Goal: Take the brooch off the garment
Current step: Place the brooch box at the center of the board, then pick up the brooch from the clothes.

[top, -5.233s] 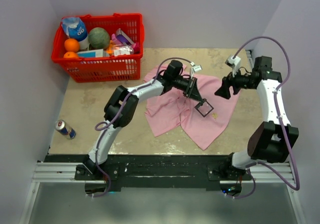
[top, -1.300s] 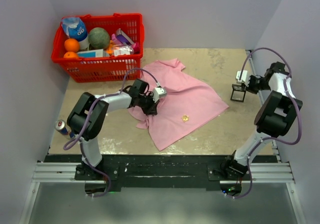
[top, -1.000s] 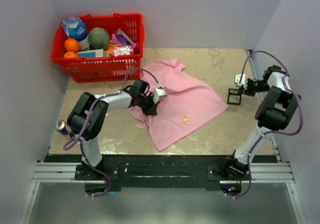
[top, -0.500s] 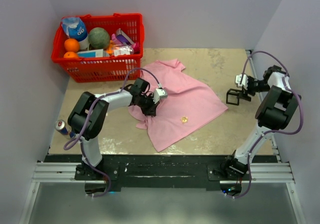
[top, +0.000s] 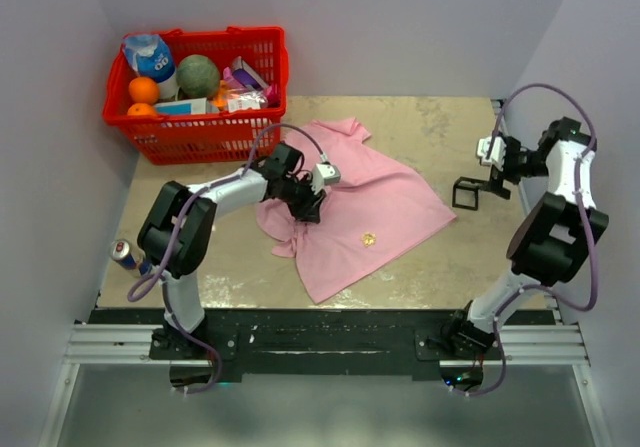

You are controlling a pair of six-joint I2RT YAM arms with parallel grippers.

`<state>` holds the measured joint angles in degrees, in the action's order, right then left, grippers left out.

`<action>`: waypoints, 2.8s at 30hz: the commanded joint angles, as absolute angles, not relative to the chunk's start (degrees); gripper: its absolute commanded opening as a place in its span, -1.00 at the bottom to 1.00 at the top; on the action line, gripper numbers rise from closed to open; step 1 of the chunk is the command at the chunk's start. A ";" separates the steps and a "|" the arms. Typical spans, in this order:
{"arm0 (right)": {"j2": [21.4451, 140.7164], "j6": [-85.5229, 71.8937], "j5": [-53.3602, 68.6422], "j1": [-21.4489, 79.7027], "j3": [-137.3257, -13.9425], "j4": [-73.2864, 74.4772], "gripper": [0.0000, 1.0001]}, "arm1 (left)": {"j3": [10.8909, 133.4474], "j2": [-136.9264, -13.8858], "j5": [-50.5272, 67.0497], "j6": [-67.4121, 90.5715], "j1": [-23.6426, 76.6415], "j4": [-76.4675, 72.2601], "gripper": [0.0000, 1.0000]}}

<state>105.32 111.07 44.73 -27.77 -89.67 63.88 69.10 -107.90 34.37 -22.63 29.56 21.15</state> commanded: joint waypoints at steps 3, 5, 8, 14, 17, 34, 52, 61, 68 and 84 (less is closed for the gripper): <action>85.72 94.43 53.77 -27.34 -84.13 61.29 0.98 | 78.66 -103.11 38.76 -18.64 31.46 19.34 -0.10; 80.71 87.67 53.71 -24.45 -77.54 56.89 0.98 | 79.71 -102.05 39.11 -17.24 31.64 18.46 -0.03; 73.49 79.44 52.38 -13.21 -71.38 54.39 0.90 | 79.89 -100.64 38.06 -12.49 31.38 16.61 -0.01; 73.29 79.89 50.72 7.78 -61.44 45.47 0.18 | 76.03 -95.99 33.32 -4.31 28.74 12.75 -0.01; 78.73 84.79 47.73 14.73 -60.82 43.60 0.06 | 73.92 -92.74 31.11 -0.45 24.97 12.22 -0.01; 98.88 101.86 28.48 31.38 -66.88 45.78 -0.30 | 63.55 -75.59 37.53 6.07 12.57 10.37 0.05; 99.75 110.04 22.68 27.95 -66.36 50.54 -0.26 | 63.19 -76.55 39.81 5.54 11.25 8.53 0.06; 103.09 110.12 21.27 27.95 -67.68 50.01 -0.42 | 63.19 -77.25 40.17 5.71 11.25 8.26 0.06; 104.50 110.39 20.57 28.12 -67.50 49.57 -0.55 | 63.02 -77.26 40.25 5.71 11.25 8.26 0.06; 108.69 97.31 32.74 24.71 -87.55 70.80 -1.00 | 63.46 -72.96 38.08 -12.63 19.23 12.39 0.13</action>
<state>105.73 105.21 22.09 27.55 -71.99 55.11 62.63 -77.36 40.25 0.01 13.63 11.64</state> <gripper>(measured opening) 0.011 0.562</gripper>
